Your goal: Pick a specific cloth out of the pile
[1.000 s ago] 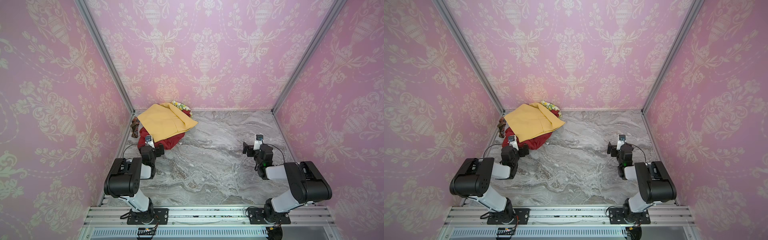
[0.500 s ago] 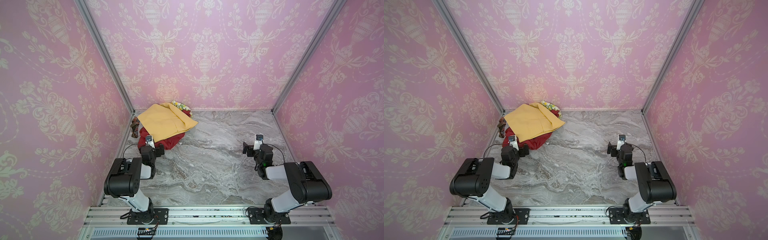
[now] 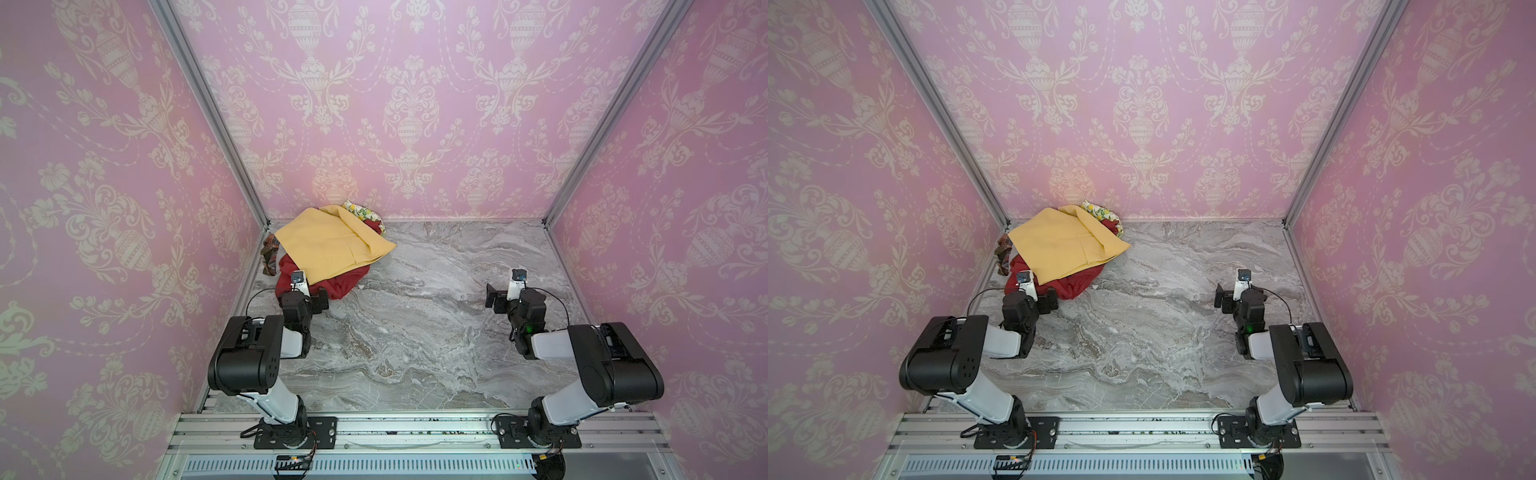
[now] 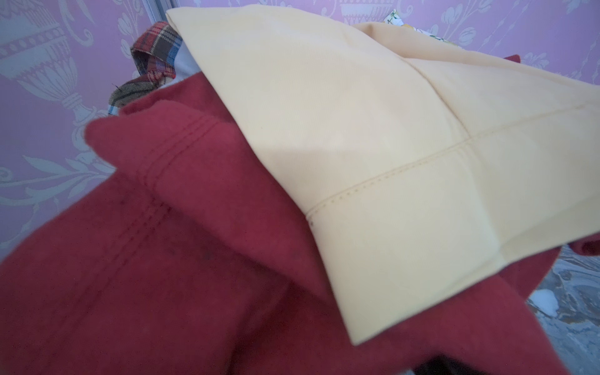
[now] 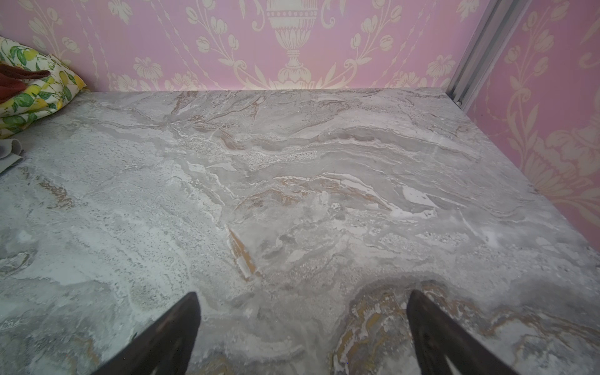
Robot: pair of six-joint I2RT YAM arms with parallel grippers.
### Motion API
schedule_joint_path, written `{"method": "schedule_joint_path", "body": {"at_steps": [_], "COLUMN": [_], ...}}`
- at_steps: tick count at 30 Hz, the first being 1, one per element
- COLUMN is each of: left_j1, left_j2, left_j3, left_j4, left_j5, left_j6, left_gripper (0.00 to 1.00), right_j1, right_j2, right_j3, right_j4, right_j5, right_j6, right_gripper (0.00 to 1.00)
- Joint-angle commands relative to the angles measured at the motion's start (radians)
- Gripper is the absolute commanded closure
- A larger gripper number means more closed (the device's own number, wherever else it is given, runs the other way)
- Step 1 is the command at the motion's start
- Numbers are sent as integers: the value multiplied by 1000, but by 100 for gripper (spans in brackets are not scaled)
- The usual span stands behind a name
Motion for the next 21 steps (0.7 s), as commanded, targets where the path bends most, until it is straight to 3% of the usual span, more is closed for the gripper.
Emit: {"method": "schedule_joint_path", "body": {"at_steps": [1,12,18,21], "left_j1": [-13,-15,-16,-21], "left_j2": [2,1,-2,-9], "left_j3": [10,7,6,7], "left_j4": [1,3,3,-7], "left_j5": [-30,-28,-10,16], "left_j6": [18,18,26,39], "left_gripper": [1,1,1,1], "right_j1": [-5,-6,-5,-4], "right_j2": [-5,-19,-99,-171], "right_j3": [15,-16,-37,-18], "right_j4": [3,49,17,-85], "right_j5": [-10,-38,-17,-14], "right_j6": [22,16,18,20], "right_gripper": [0,0,0,0]}}
